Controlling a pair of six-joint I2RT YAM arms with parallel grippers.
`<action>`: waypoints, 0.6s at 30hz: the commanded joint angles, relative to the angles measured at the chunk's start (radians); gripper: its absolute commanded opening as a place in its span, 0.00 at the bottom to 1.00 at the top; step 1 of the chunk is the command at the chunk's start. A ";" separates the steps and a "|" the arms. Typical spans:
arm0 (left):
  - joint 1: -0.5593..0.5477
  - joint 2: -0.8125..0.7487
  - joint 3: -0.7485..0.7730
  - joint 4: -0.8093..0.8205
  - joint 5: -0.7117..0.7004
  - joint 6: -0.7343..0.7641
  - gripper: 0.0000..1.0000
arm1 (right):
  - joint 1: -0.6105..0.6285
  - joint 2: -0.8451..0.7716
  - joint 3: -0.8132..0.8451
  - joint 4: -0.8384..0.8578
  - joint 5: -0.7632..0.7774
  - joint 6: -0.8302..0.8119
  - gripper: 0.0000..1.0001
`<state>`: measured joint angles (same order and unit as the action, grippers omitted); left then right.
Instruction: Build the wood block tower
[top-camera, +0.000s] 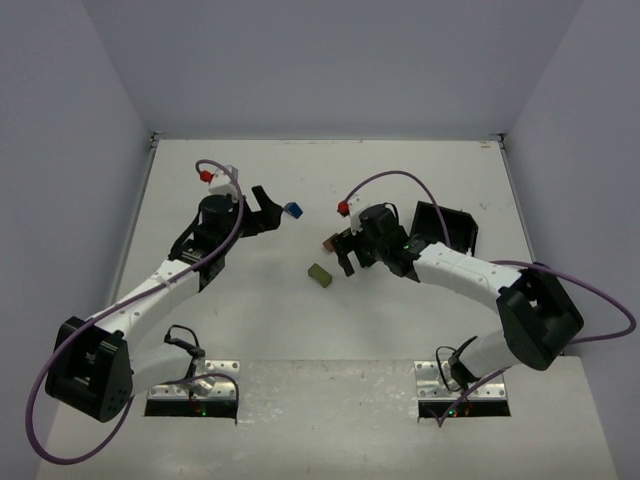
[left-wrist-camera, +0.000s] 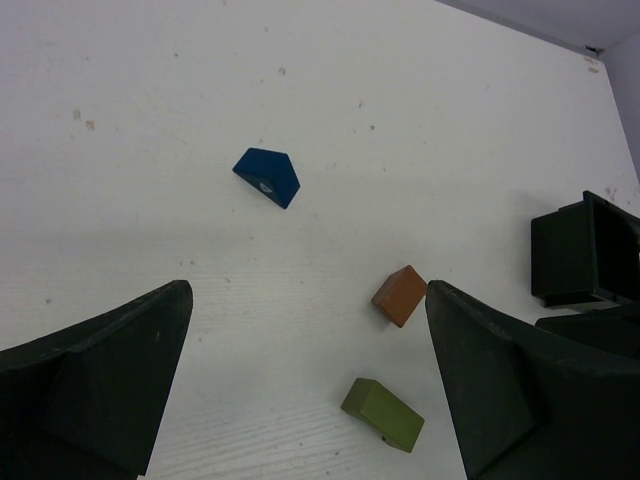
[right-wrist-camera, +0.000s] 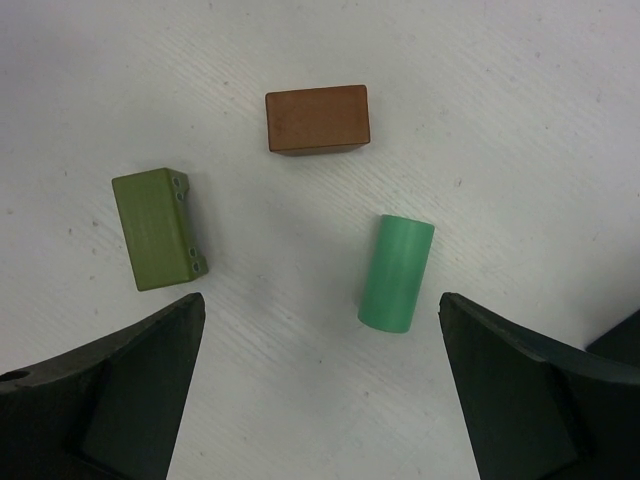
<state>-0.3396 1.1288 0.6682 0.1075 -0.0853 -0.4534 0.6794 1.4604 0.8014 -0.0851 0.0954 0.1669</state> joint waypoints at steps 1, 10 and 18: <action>0.010 0.010 0.056 0.008 0.012 0.002 1.00 | -0.023 -0.034 -0.011 0.071 -0.036 0.022 0.99; 0.010 0.018 0.062 0.008 0.021 0.004 1.00 | -0.044 -0.009 -0.012 0.074 -0.052 0.032 0.99; 0.010 0.033 0.071 0.008 0.032 0.011 1.00 | -0.048 0.027 0.014 0.075 -0.084 0.007 0.99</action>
<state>-0.3393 1.1512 0.6884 0.0854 -0.0727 -0.4528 0.6365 1.4680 0.7813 -0.0522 0.0411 0.1869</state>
